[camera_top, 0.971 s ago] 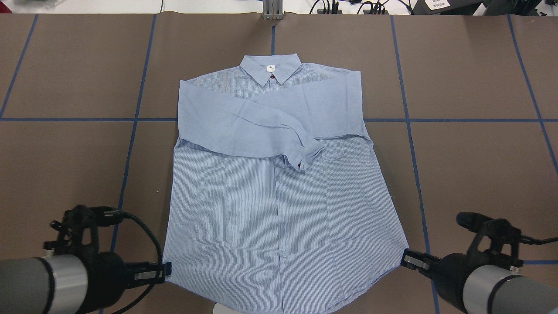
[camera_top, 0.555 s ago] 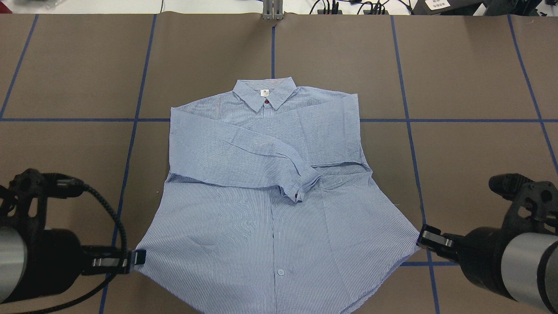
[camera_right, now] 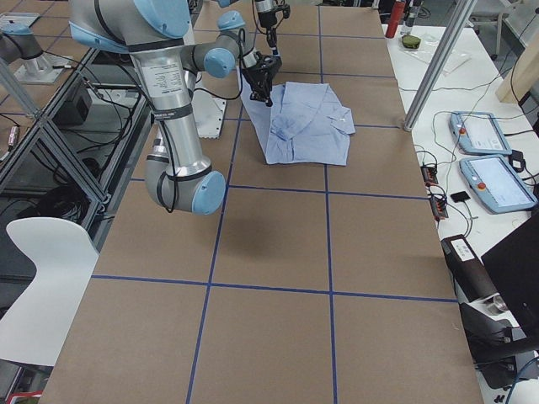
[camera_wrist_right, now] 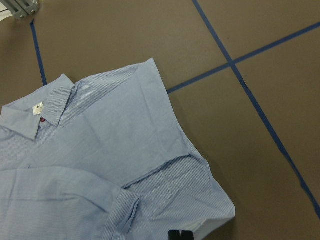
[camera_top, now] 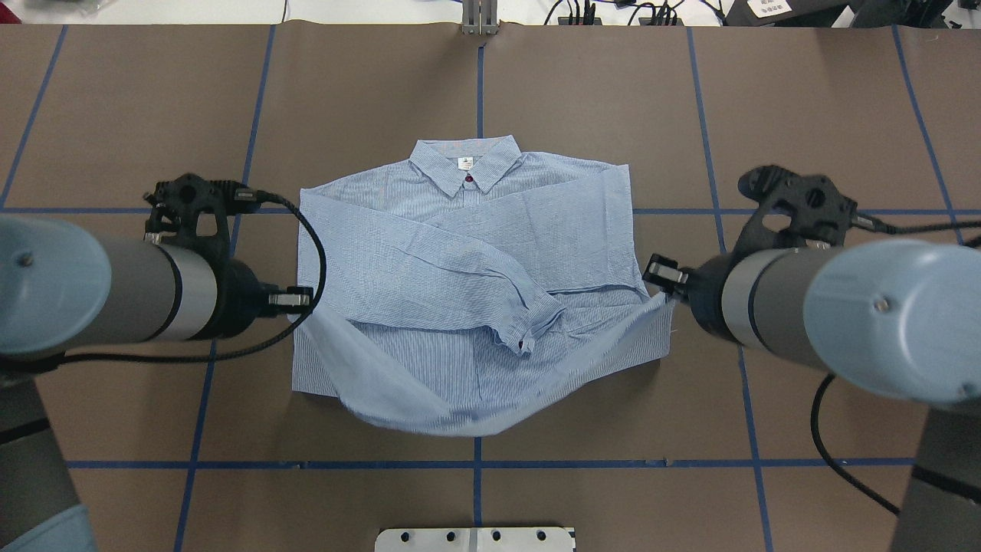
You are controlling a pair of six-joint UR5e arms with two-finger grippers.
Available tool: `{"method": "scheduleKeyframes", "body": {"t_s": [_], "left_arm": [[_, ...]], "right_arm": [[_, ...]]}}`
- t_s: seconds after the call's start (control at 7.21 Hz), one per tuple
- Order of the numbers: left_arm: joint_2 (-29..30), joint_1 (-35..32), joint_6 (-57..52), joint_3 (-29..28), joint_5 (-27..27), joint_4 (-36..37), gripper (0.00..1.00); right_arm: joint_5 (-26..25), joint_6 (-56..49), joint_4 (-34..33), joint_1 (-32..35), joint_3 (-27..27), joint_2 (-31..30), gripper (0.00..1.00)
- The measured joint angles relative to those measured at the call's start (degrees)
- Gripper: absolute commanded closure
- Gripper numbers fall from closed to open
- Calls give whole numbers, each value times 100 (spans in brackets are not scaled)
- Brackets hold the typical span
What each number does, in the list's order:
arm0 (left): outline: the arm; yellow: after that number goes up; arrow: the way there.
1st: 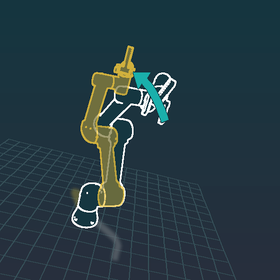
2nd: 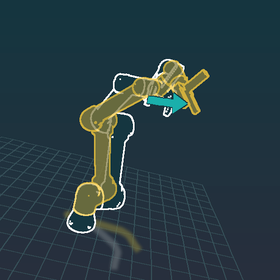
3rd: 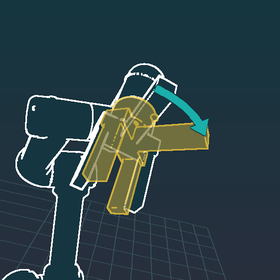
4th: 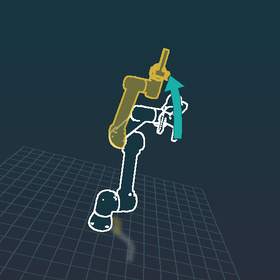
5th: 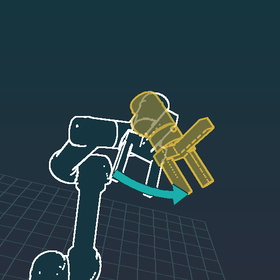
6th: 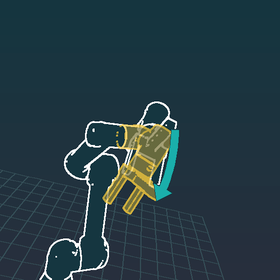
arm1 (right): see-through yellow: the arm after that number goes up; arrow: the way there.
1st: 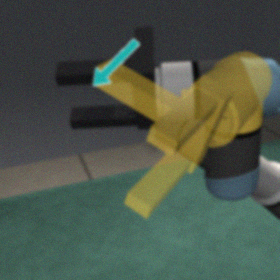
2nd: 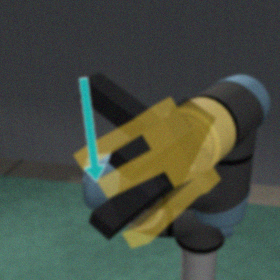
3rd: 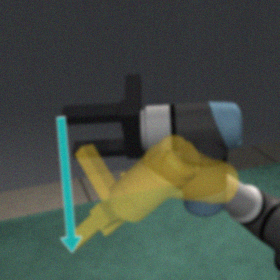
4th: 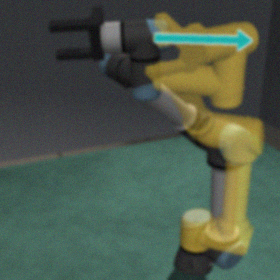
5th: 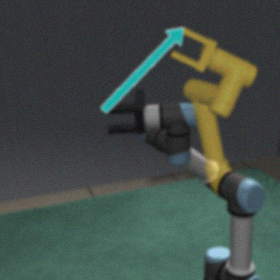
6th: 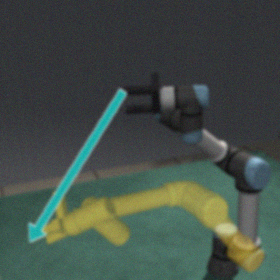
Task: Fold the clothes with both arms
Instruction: 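Lift the hem with both grippers and fold it toward the collar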
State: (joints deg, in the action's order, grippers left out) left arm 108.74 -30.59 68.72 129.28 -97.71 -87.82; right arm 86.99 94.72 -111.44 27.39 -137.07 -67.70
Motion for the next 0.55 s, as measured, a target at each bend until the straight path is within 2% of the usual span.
{"method": "scheduleKeyframes", "body": {"t_s": [0.28, 0.55], "left_arm": [[369, -565, -344, -561, 45, -15, 100], [780, -909, -545, -1319, 125, -192, 100]], "right_arm": [[337, -565, 499, 817, 1057, 354, 100], [418, -893, 1694, 1287, 2404, 611, 100]]}}
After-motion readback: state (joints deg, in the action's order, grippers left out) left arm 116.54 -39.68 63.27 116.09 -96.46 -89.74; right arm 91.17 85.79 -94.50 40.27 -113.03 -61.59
